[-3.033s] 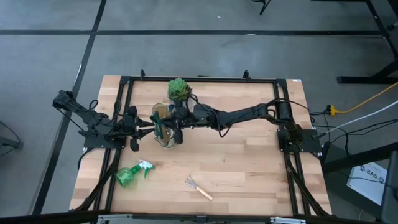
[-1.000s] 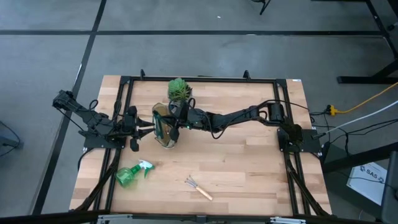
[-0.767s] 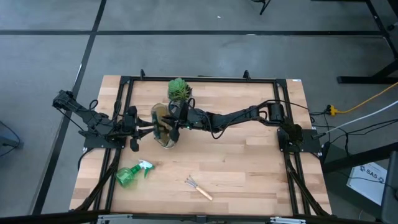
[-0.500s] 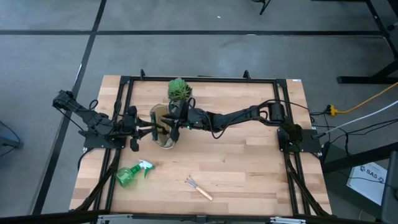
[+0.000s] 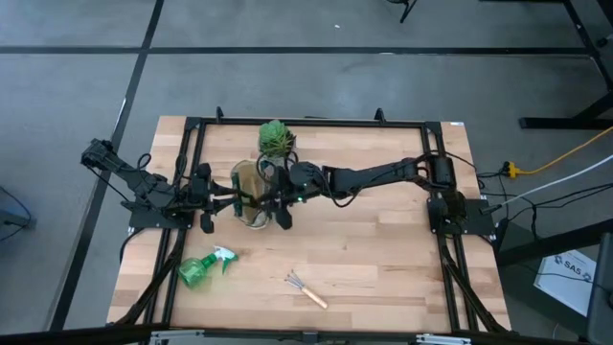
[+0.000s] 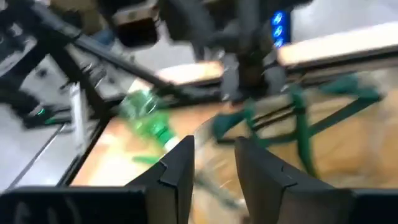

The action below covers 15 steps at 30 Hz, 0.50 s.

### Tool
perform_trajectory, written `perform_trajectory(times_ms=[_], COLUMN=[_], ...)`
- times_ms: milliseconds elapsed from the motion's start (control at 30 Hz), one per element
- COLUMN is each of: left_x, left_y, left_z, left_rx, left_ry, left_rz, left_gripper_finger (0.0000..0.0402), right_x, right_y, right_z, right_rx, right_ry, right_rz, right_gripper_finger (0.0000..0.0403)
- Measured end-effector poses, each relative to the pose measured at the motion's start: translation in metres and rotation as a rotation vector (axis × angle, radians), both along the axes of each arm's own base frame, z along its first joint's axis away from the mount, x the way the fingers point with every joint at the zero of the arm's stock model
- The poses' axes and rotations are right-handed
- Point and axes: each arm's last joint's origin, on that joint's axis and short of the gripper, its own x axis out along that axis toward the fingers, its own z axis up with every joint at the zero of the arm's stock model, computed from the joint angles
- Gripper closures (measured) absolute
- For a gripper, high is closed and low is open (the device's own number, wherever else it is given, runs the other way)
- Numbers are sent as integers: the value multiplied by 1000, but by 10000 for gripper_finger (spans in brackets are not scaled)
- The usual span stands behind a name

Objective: Pick & Place Garden tools in Gardening bag
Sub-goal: Put the hand rake into the gardening bag

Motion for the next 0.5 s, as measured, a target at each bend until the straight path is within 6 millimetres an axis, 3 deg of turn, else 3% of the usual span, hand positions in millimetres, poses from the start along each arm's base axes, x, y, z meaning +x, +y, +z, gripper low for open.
perform_trajectory(times_ms=[500], left_x=[0], left_y=[0], left_z=[0], left_rx=[0], left_ry=[-1], left_rz=[0], left_gripper_finger=[304], right_x=[-53], right_y=[72], right_z=[31], right_rx=[-219], right_ry=[268], right_rz=[275], right_gripper_finger=[286])
